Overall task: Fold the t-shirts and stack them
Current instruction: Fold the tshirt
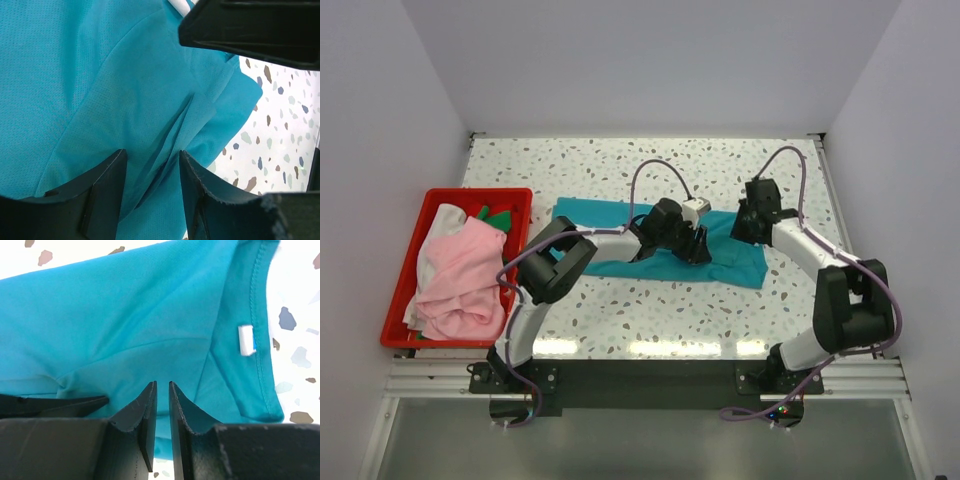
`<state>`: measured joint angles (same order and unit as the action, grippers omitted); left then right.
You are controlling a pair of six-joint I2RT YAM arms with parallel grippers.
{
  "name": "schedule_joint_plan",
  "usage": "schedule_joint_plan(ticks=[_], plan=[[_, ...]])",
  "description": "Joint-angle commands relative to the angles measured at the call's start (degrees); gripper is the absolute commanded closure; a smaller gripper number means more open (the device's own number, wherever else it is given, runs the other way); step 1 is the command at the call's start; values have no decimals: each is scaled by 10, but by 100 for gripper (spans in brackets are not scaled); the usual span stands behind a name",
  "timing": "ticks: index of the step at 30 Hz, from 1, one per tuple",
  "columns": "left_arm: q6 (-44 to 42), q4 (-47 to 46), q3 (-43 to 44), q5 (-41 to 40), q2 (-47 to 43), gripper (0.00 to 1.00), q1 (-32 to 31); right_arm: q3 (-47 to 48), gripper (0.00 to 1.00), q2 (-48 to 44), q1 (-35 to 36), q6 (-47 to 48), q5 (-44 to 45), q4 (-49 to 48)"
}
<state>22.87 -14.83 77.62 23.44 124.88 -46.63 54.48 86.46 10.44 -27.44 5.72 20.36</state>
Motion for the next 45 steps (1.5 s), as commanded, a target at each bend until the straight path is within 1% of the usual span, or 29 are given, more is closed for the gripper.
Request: schedule_joint_plan(ticks=[1,9,15,18,21,23,24,25,26,27,28,29,30,31,32,33,34,35,36,37,39,41,42,43,45], plan=[[-15,-49,-23,22,-45,48,-5,23,81,13,-2,-8,-9,-15],[-16,-72,-40,47,-60,44,-7,26,82,64,-3,-15,-4,-13],[-13,-82,-63,52,-73,41,-7,69,84,146,-30,-19,-11,-1],[-13,-80,-72,54,-77,41,-7,109,84,194,-50,-20,-14,10],[-11,-80,-88,49,-94,41,-7,175,84,247,-58,-16,-10,32],[-6,-75,-96,40,-117,39,-7,247,83,281,-59,-8,-2,51],[-5,-64,-96,10,-128,39,-7,274,82,317,-60,-4,5,69],[-5,-23,-91,-13,-145,37,-5,334,82,339,-60,3,4,78],[-5,1,-83,-38,-153,37,-3,365,79,358,-60,7,3,86],[-2,25,-66,-89,-160,37,0,424,77,394,-60,12,-3,99],[1,48,-57,-117,-168,36,9,452,74,409,-60,17,-8,102],[5,95,-49,-144,-178,36,18,479,69,421,-59,32,-7,104],[25,121,-30,-204,-182,36,29,531,61,445,-59,37,-4,122],[36,178,-20,-225,-182,36,58,555,57,451,-58,46,0,135],[47,198,-13,-233,-179,38,75,575,55,454,-56,49,5,146],[62,215,-6,-257,-177,39,93,594,50,450,-54,54,9,164],[67,242,-5,-268,-173,42,121,593,47,427,-51,60,29,166],[67,255,-9,-298,-170,42,130,581,45,408,-41,62,40,162],[62,263,-12,-316,-169,43,141,543,42,390,-38,61,49,146],[60,270,-17,-330,-168,43,143,520,42,349,-35,57,53,135],[63,282,-24,-358,-163,43,146,458,44,318,-26,50,43,112],[66,300,-25,-376,-155,45,146,424,53,291,-18,36,28,107],[71,306,-26,-396,-152,46,146,386,57,286,-16,30,19,93],[72,318,-27,-406,-148,48,146,369,65,282,-14,20,11,85],[76,326,-31,-427,-146,50,147,324,70,276,-8,12,8,65]])
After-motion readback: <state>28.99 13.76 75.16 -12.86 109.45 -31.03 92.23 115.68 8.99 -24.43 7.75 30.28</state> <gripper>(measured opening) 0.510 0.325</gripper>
